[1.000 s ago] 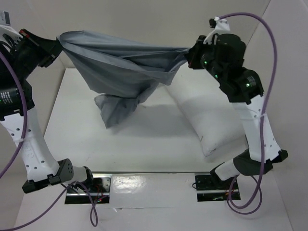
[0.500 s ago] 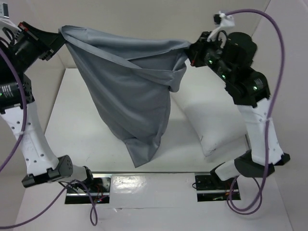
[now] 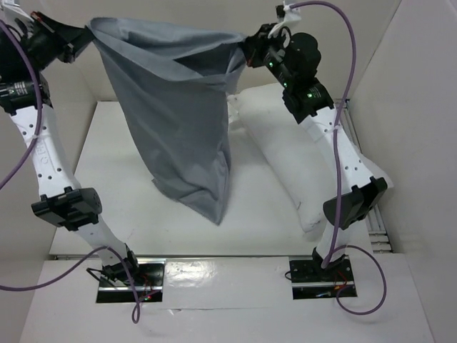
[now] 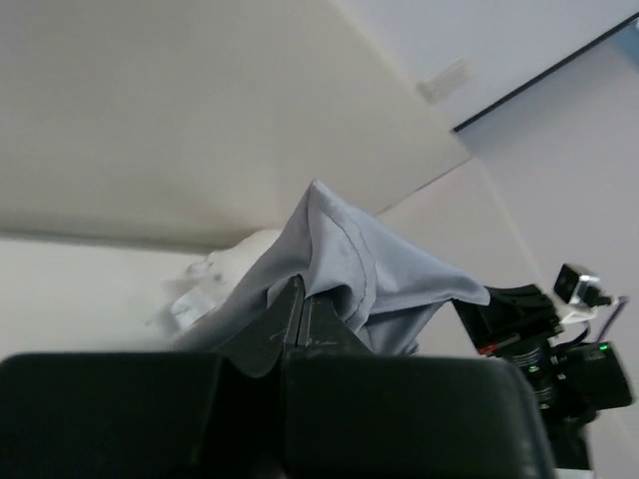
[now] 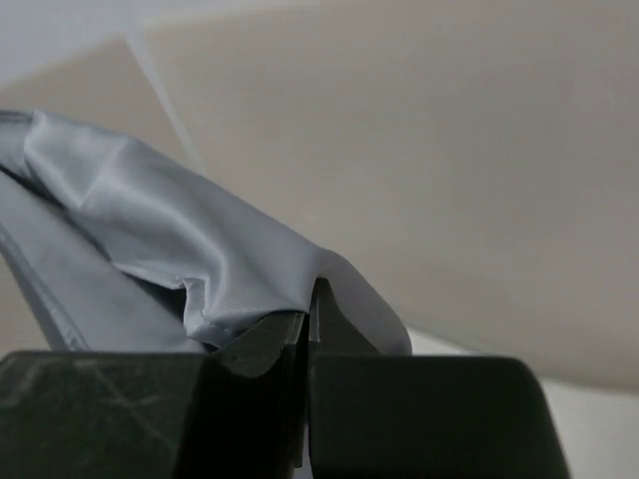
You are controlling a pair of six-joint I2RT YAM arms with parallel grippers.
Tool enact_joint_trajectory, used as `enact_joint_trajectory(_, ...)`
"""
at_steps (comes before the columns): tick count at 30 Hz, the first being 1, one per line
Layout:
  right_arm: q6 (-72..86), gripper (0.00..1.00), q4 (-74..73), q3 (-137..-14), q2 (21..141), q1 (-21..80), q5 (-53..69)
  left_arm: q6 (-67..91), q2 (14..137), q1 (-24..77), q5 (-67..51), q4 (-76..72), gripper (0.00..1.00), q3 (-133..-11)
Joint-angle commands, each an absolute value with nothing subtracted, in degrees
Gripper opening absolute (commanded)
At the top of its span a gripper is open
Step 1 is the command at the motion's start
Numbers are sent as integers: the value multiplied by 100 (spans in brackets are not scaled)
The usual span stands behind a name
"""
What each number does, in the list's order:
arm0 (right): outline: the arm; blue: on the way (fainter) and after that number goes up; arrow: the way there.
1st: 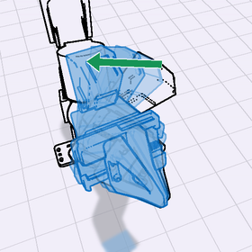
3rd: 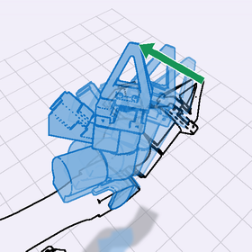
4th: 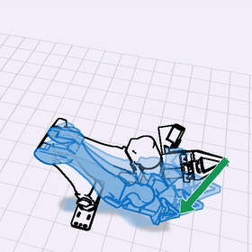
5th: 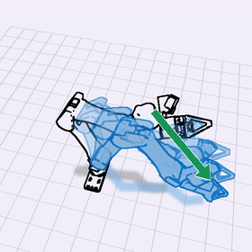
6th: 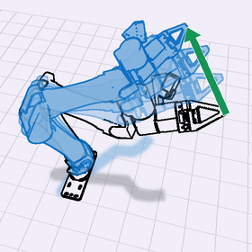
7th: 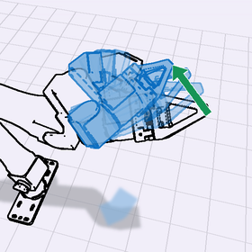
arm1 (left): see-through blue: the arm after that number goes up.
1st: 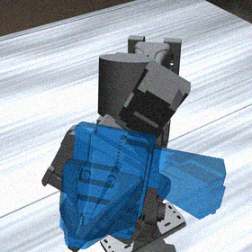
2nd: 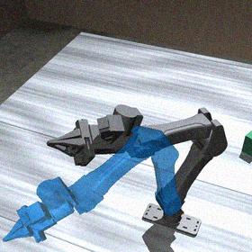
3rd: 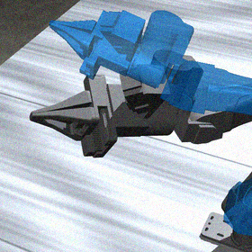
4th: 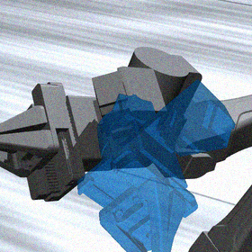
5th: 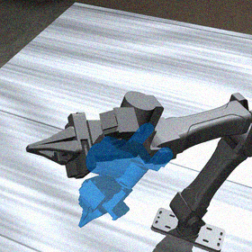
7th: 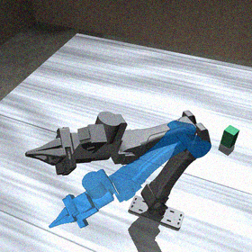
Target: Put the pillow into the pillowcase
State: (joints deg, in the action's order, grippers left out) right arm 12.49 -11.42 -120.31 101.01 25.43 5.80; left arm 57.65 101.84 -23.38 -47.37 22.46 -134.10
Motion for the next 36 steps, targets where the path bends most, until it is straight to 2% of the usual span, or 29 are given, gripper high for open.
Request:
enact_joint_trajectory(1, 1555, 0, 1158, -12331, 10054, 2365, 799, 6757, 10098, -2793, -5203, 494, 0, -14079)
enact_joint_trajectory(4, 1767, 0, 2019, -12165, 10055, 2364, 1106, 7469, 10160, -3304, -5361, -314, 0, -14116)
enact_joint_trajectory(6, 1907, 0, 2021, -12164, 10107, 2364, 1265, 7620, 9820, -3471, -5431, -718, 0, -13844)
enact_joint_trajectory(9, 1977, 0, 1785, -11894, 10160, 2364, 1704, 7490, 9178, -3604, -5590, -1098, 0, -12537)
enact_joint_trajectory(11, 1978, 0, 1522, -11533, 10011, 2364, 2099, 7104, 8352, -3735, -5660, -749, 0, -11416)
enact_joint_trajectory(12, 1978, 0, 1521, -10948, 9915, 2364, 2222, 6849, 8132, -3735, -5799, -399, 0, -11165)
enact_joint_trajectory(14, 1925, 0, 1250, -9895, 9530, 2364, 2469, 5813, 7658, -3735, -5941, 984, 0, -10525)
enact_joint_trajectory(15, 1925, 0, 1196, -9514, 9388, 2364, 2470, 5575, 7455, -3735, -6063, 1184, 8, -10094)
enact_joint_trajectory(16, 2003, 0, 1195, -9136, 9248, 2364, 2522, 5355, 7227, -3735, -6134, 1187, 24, -9568)
enact_joint_trajectory(17, 2004, 8, 1195, -8801, 9046, 2416, 2740, 5353, 7016, -3683, -6135, 1134, 40, -9023)
enact_joint_trajectory(18, 2004, 15, 856, -8554, 8992, 2417, 2742, 5292, 6683, -3613, -5882, 1064, 70, -8130)
enact_joint_trajectory(19, 1847, 25, 583, -8247, 8991, 2487, 2742, 5178, 6593, -3612, -5802, 1063, 79, -7843)
enact_joint_trajectory(20, 1724, 42, 276, -8175, 8991, 2592, 2881, 5072, 6592, -3612, -5679, 1238, 84, -7683)
enact_joint_trajectory(21, 1592, 55, -345, -8122, 8991, 2654, 2883, 4958, 6540, -3612, -5512, 1431, 89, -7629)
enact_joint_trajectory(22, 1347, 64, -708, -8121, 8991, 2794, 2796, 4705, 6539, -3612, -5293, 1781, 91, -7707)
enact_joint_trajectory(23, 1240, 67, -1043, -8121, 9043, 2847, 2499, 4589, 6600, -3612, -5178, 1941, 94, -7804)
enact_joint_trajectory(26, 1178, 75, -1897, -8191, 8939, 2900, 1988, 4150, 6601, -3612, -4590, 2441, 94, -8051)
enact_joint_trajectory(27, 1178, 75, -1959, -8191, 8782, 2900, 1664, 4070, 6601, -3473, -4405, 2513, 90, -8051)
enact_joint_trajectory(29, 1178, 75, -2100, -8087, 8623, 2900, 1512, 3860, 6539, -3288, -3888, 2514, 73, -7858)
enact_joint_trajectory(30, 1265, 72, -2101, -8086, 8509, 2900, 1338, 3798, 6487, -3070, -3702, 2609, 40, -7770)
enact_joint_trajectory(31, 1318, 69, -2275, -8025, 8508, 2900, 1275, 3719, 6486, -2946, -3378, 2663, 31, -7613)
enact_joint_trajectory(33, 1616, 57, -2399, -7884, 8508, 2953, 1187, 3464, 6609, -2447, -3034, 2759, 26, -7523)
enact_joint_trajectory(35, 1871, 45, -2399, -7683, 8700, 3032, 1134, 3270, 6960, -2006, -2448, 3049, 27, -7383)
enact_joint_trajectory(36, 2090, 30, -2399, -7629, 8797, 3215, 1134, 3087, 7109, -1517, -2261, 3163, 27, -7383)
